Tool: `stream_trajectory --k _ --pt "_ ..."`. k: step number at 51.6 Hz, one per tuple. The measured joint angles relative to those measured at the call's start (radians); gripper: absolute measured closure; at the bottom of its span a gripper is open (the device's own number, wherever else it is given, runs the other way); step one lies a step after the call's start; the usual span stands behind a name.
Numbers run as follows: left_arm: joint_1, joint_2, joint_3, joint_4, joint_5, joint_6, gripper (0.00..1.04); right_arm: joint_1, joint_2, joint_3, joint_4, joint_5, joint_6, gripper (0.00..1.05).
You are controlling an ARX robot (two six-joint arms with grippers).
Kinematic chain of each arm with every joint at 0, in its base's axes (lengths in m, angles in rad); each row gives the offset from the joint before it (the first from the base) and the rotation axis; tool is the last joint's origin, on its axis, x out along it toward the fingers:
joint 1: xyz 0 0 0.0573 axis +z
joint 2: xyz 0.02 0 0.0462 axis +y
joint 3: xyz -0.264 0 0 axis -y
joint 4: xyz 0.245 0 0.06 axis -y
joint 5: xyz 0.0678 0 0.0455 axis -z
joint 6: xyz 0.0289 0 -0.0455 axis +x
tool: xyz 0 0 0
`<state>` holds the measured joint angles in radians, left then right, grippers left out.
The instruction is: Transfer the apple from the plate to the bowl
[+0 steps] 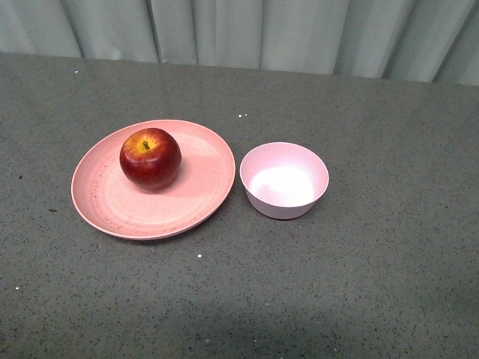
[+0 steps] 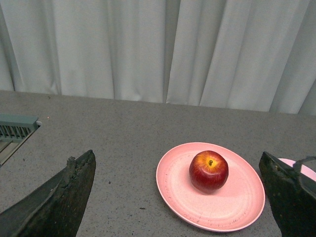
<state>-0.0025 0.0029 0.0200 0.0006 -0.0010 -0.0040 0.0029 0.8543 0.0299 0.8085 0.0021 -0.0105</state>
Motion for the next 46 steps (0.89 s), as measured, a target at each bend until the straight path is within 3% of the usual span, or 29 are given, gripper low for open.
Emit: stream_trajectory --k 27,46 --pt "0.0 0.0 0.0 0.0 0.0 0.0 0.07 0.0 -0.432 -0.025 -0.387 0.0 0.0 1.04" --pt "0.0 0.0 0.0 0.0 0.0 0.0 0.07 0.0 -0.589 -0.025 -0.54 0.0 0.0 1.04"
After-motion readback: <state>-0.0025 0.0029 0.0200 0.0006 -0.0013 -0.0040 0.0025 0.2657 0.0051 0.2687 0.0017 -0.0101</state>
